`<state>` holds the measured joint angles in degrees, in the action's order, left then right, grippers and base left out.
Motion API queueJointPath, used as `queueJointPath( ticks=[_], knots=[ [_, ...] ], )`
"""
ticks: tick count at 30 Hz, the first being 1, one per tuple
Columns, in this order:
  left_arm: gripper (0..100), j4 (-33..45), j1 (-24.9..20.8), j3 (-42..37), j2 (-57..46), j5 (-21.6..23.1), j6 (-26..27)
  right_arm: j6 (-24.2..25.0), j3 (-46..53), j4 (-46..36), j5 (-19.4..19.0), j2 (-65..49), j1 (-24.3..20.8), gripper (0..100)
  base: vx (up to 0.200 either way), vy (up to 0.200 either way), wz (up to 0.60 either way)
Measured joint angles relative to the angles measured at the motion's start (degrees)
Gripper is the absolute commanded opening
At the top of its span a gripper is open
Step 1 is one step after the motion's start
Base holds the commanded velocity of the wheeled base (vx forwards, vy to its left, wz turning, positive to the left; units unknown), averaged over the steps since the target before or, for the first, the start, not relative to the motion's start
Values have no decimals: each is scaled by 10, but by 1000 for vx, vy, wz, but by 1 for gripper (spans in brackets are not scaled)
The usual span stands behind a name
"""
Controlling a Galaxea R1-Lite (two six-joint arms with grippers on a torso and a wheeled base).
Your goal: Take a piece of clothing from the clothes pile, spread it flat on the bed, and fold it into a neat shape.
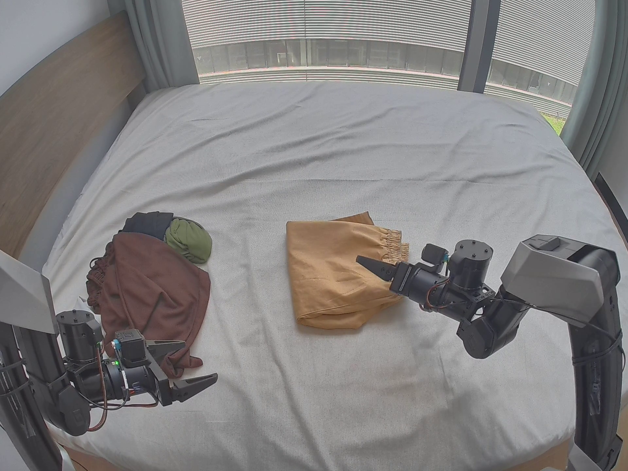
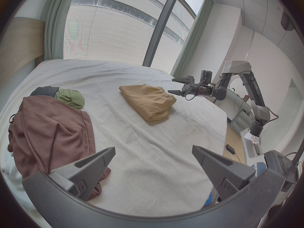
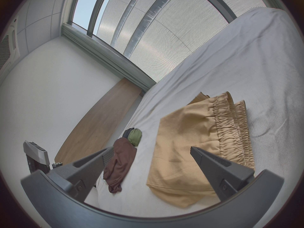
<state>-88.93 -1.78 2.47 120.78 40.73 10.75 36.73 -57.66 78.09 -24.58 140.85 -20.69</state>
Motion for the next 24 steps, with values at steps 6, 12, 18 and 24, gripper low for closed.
queueJointPath(
  ticks=[6,12,18,24],
  knots=[
    [100,0,1,-2,0,2,0,0,-13,-1,3,36,10,100,0,0,0],
    [100,0,-2,-10,0,16,0,-2,-9,7,12,57,11,100,0,0,0],
    [100,0,-6,-14,-10,34,0,-3,17,17,18,42,8,100,0,0,0],
    [100,1,-19,-15,-44,55,-5,-7,90,33,18,-58,6,100,0,0,0]
  ],
)
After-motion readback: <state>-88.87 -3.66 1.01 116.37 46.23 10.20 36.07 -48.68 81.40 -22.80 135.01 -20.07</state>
